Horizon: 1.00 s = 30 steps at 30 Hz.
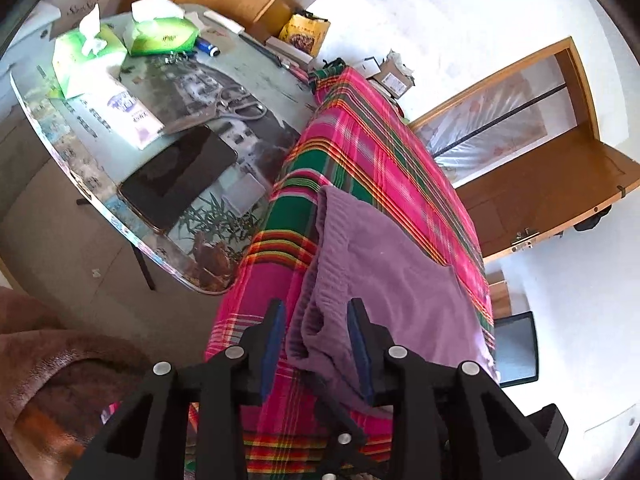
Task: Fold clothes
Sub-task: 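Close the right tool on the purple waistband while the left tool holds fabric, then lift the purple waistband with both tools, raising it off the bed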
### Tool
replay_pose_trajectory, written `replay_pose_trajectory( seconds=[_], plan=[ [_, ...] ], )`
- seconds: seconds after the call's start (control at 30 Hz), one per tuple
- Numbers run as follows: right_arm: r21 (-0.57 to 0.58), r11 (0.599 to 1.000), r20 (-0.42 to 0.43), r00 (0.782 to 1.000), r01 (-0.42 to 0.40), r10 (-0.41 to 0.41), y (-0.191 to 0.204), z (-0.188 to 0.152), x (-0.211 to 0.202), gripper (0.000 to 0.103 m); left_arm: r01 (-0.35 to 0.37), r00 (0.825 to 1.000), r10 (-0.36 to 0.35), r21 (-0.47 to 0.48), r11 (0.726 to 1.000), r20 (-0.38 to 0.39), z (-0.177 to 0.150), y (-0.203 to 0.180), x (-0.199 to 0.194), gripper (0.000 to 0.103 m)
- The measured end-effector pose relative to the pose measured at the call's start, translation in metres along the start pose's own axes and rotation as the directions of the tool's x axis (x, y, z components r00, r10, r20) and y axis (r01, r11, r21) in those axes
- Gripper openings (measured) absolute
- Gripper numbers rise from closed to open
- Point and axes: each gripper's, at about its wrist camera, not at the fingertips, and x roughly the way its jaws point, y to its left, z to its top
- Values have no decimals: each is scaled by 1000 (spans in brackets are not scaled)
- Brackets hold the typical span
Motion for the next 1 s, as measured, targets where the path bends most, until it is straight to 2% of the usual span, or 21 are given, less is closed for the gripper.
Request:
replay_pose_trajectory(
  seconds=[0.1,0.2,0.3,0.4,0.5,0.6,0.67,0.73,0.8,0.9,1.0],
  plan=[
    [37,999,31,1000,-4,3,-9,0,-7,17,-9,1000,9,-12,1000,1,2,2,3,40],
    [77,997,62,998,-9,4,-17,-2,-16,16,21,1000,-21,-29,999,1,3,3,2,44],
    [100,995,85,996,-17,8,-22,-2,-23,14,41,999,-42,-46,998,-7,3,3,2,45],
    [122,992,99,995,-23,11,-28,-5,-29,7,49,998,-51,-91,995,-22,5,9,6,45],
    [118,993,95,995,-15,4,-21,-3,-35,7,90,994,-96,-140,986,-41,7,15,13,46],
    [104,994,78,997,-18,10,-16,-4,-34,7,80,995,-88,-154,985,-40,6,17,14,46],
    [91,995,76,997,-28,21,-12,-4,-34,11,74,996,-82,-163,984,-40,5,19,14,46],
    [63,997,93,995,-34,29,-7,-2,-36,32,68,996,-76,-173,983,-39,4,21,14,46],
    [14,999,102,994,-29,27,2,0,-37,41,62,997,-70,-182,981,-39,3,23,15,46],
    [-77,997,45,999,23,-20,16,3,-24,42,66,996,-75,-182,981,-47,1,24,16,46],
    [-103,993,-1,998,62,-63,22,2,-14,42,69,996,-78,-175,982,-46,-1,23,16,46]
  ],
)
